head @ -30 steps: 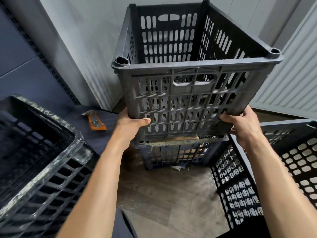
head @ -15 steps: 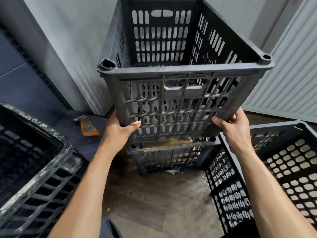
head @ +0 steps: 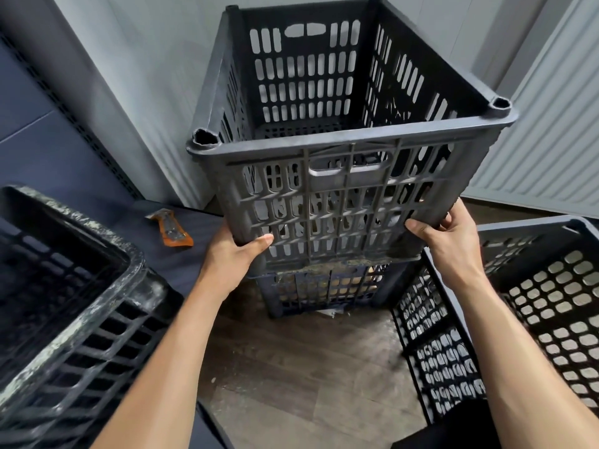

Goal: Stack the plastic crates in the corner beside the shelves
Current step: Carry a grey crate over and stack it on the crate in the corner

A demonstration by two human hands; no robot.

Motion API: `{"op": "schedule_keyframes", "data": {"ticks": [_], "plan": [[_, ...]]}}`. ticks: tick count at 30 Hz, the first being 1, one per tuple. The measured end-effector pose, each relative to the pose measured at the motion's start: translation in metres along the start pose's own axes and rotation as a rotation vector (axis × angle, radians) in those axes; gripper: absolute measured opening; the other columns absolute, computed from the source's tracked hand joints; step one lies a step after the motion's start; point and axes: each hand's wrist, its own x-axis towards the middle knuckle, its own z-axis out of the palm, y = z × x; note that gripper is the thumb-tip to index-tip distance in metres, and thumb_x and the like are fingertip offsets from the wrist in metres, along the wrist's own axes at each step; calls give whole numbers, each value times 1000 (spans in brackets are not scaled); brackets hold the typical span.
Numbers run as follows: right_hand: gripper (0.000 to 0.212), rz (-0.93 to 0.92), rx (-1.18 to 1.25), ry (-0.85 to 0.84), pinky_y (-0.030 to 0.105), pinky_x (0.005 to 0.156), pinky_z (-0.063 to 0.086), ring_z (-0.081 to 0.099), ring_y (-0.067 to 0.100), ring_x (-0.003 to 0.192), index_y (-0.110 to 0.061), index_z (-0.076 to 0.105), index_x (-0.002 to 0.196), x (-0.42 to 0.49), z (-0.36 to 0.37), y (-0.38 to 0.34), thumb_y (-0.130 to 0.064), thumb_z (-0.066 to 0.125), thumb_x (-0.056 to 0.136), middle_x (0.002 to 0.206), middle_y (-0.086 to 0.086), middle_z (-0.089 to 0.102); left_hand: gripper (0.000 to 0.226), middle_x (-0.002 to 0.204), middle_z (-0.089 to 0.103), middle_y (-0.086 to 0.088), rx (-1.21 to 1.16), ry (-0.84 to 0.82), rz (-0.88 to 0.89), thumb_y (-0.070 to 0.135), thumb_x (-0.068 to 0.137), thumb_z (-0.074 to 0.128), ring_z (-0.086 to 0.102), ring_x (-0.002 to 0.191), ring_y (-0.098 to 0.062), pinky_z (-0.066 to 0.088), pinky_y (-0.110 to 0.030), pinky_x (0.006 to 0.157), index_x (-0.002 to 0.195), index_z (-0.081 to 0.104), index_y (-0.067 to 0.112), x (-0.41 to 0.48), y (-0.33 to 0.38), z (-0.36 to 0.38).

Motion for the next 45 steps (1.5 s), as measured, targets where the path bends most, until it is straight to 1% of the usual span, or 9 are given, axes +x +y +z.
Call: {"op": "schedule_keyframes", "data": {"ticks": [8, 16, 20, 24, 31, 35, 38, 41, 45], "plan": [[40, 44, -156, 8, 36, 88, 57, 70, 0, 89, -33, 62, 108, 5, -3, -6, -19, 84, 77, 96, -17, 76, 38, 90, 68, 33, 49, -65, -35, 37, 79, 81, 63, 83, 17, 47, -5, 60, 111, 62, 32, 3, 0, -6], [41, 78, -267, -73, 23, 81, 48, 66, -6, 95, -34, 59, 119, 4, -8, -6, -27, 80, 85, 101, -20, 74, 84, 99, 66, 13, 60, 77, -239, 71, 53, 75, 63, 90, -5, 50, -30, 69, 115, 42, 26, -5, -10, 4], [44, 126, -309, -69, 36, 91, 48, 65, 13, 106, -37, 50, 125, 1, -5, -1, -38, 74, 88, 110, -17, 71, 58, 104, 62, 22, 72, -200, -340, 57, 69, 82, 58, 96, -5, 51, -33, 76, 116, 52, 37, -7, -19, 4], [42, 177, -324, -76, 48, 100, 49, 63, 22, 113, -38, 44, 125, -2, -2, 1, -45, 69, 92, 119, -9, 69, 46, 117, 66, 7, -18, -142, -373, 32, 82, 81, 63, 109, -19, 58, -45, 86, 121, 56, 29, -5, -23, 17], [56, 371, -635, -2, 43, 81, 47, 61, 43, 106, -11, 35, 123, -19, 20, -1, -60, 44, 98, 121, 27, 61, 47, 112, 70, 0, 22, -44, -383, 29, 78, 84, 67, 99, -24, 57, -50, 88, 118, 58, 25, -5, -23, 25], [58, 533, -328, -48, 46, 57, 63, 65, 41, 94, -30, 18, 140, -26, 29, -2, -45, 56, 99, 109, 13, 53, 51, 115, 70, -2, 40, -16, -387, 27, 77, 85, 65, 108, -27, 55, -49, 92, 120, 58, 22, -6, -18, 25], [69, 460, -262, -20, 59, 88, 56, 64, 41, 108, -32, 11, 145, -27, 37, 7, -34, 61, 97, 105, 2, 55, 54, 115, 69, 2, 99, -40, -393, 32, 76, 85, 64, 109, -26, 54, -48, 93, 119, 55, 26, -9, -13, 23], [76, 435, -257, 11, 57, 94, 53, 65, 40, 105, -37, 8, 147, -27, 39, 15, -21, 61, 94, 104, 2, 58, 57, 115, 68, 4, 146, -68, -394, 34, 76, 85, 64, 108, -26, 55, -47, 91, 122, 53, 27, -9, -9, 22], [90, 389, -320, 1, 43, 98, 46, 59, 37, 121, -35, -6, 156, -18, 34, 17, -19, 58, 95, 149, 15, 52, 47, 110, 66, 1, 281, -83, -377, 26, 82, 80, 68, 91, -27, 59, -44, 75, 118, 50, 25, -17, -8, 36]]}}
